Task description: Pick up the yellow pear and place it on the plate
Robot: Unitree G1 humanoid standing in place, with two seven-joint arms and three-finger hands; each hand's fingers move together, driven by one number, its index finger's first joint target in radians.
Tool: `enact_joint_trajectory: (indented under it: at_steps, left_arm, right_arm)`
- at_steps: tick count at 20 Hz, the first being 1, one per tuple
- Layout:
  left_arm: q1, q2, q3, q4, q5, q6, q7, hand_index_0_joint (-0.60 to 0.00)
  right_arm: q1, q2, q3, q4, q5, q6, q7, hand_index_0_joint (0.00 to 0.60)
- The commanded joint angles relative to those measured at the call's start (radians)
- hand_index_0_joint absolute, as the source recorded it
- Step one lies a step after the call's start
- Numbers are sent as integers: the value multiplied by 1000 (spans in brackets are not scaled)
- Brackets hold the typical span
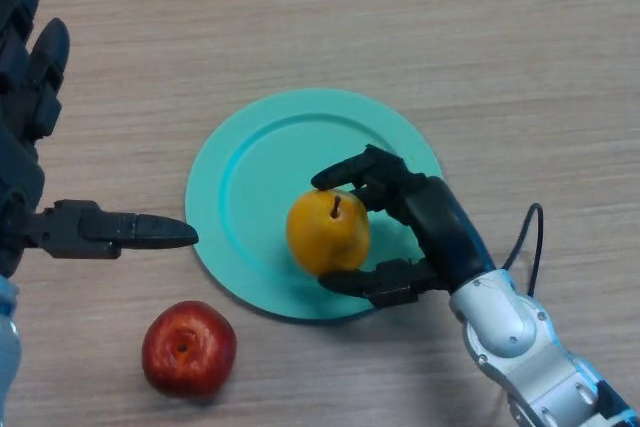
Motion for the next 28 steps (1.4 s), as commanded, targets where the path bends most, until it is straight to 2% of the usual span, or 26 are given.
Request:
enact_joint_trajectory:
  at_steps: [1, 3, 7, 8, 9, 10, 11, 12, 13, 17, 24, 27, 28]
  left_arm:
    - [-27, 38, 68, -65, -20, -103, 12, 0]
    - [-23, 37, 78, -59, -22, -116, 16, 0]
    - [-1, 38, 86, -68, -11, -114, 8, 0]
    - [0, 38, 88, -72, -9, -108, 5, 0]
    - [1, 38, 88, -72, -7, -109, 5, 0]
    - [3, 36, 86, -72, -1, -113, 3, 0]
    - [5, 33, 83, -71, 4, -118, 2, 0]
    - [5, 30, 82, -71, 10, -120, 0, 0]
    - [5, 29, 82, -72, 11, -121, -1, 0]
    - [6, 32, 90, -78, 0, -115, -6, 0]
    - [-11, 33, 68, -26, -3, -152, -2, 0]
    - [-12, 31, 52, -15, -5, -139, -10, 0]
    - [-14, 30, 42, -10, 3, -136, -17, 0]
  right_arm:
    - [-81, -3, -12, -9, 43, -164, -65, 600]
    - [-130, -3, 20, 75, 87, -184, -92, 600]
    - [-126, -3, 40, 89, 145, -58, -71, 600]
    - [-123, -3, 36, 88, 94, -26, -58, 550]
    - [-124, -3, 35, 92, 85, -26, -58, 450]
    - [-122, -3, 28, 93, 68, -28, -57, 300]
    - [-120, -3, 21, 93, 56, -30, -56, 199]
    - [-112, -3, -3, 79, 46, -32, -52, 56]
    - [-106, -3, -18, 67, 46, -31, -50, 0]
    - [-61, -3, -114, -82, 37, -17, 12, 0]
    - [141, -3, -334, -549, 25, 178, 271, 0]
    - [208, -3, -403, -686, 18, 246, 353, 0]
    - [240, -17, -425, -734, 22, 250, 372, 0]
